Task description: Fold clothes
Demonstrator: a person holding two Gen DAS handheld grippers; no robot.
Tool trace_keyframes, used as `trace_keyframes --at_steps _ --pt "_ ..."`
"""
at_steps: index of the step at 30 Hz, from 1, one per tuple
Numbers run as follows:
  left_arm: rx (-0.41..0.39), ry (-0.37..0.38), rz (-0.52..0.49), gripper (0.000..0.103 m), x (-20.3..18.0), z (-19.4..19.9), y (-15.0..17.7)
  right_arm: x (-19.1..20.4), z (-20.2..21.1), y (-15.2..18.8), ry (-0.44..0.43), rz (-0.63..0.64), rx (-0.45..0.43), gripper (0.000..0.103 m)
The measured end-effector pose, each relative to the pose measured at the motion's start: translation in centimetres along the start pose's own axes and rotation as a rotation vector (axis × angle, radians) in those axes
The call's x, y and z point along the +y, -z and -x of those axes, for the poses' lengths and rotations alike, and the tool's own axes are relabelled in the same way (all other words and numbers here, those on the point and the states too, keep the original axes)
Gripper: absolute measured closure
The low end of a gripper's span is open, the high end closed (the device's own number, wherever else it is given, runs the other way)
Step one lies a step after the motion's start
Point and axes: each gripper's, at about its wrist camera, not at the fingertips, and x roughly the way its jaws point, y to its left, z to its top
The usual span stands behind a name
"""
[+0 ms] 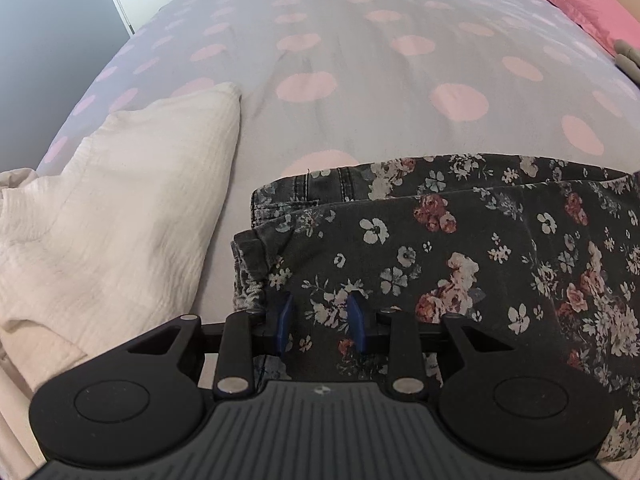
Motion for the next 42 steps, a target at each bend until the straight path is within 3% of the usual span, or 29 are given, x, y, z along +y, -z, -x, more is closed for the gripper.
trace_keyframes --at_steps 3,6,8,10,15,21,26,31,35,42 --pt "0.004 -0.002 0.011 0.075 0.0 -0.2 -0.4 -2.1 -1.2 0.7 0.004 -0.069 0.014 0.103" --pt "0.007 -0.004 0.021 0.075 0.1 -0.5 -0.7 -3.0 -1.3 1.0 0.096 -0.060 0.010 0.103" --pt "0.010 -0.006 0.028 0.075 0.1 -0.7 -1.0 -4.8 -1.0 1.0 0.093 -0.133 0.010 0.103" --pt "0.010 -0.008 0.034 0.075 0.1 -0.8 -1.2 -6.5 -0.3 0.7 0.010 -0.224 -0.010 0.103" --pt "-0.002 -0.032 0.016 0.075 -0.5 -0.9 -1.8 -5.8 0.4 -1.2 -0.070 -0.214 -0.080 0.103" --pt "0.014 -0.038 0.018 0.075 -0.6 -1.1 -2.1 -5.5 -3.2 -1.0 -0.053 -0.194 0.013 0.103" --pt "0.010 -0.044 0.020 0.075 -0.6 -0.8 -2.2 -5.8 -1.7 -0.8 -0.006 -0.179 0.039 0.102" --pt "-0.017 -0.035 0.018 0.075 -1.4 0.8 -2.5 -7.6 3.1 1.6 -0.085 -0.297 0.080 0.096" --pt "-0.016 0.008 0.003 0.075 -4.0 2.6 -1.9 -6.1 6.9 4.2 -0.155 -0.348 0.117 0.067" --pt "0.013 0.177 -0.038 0.075 -12.2 4.8 1.0 -4.2 8.4 8.2 -0.248 -0.503 0.163 0.066"
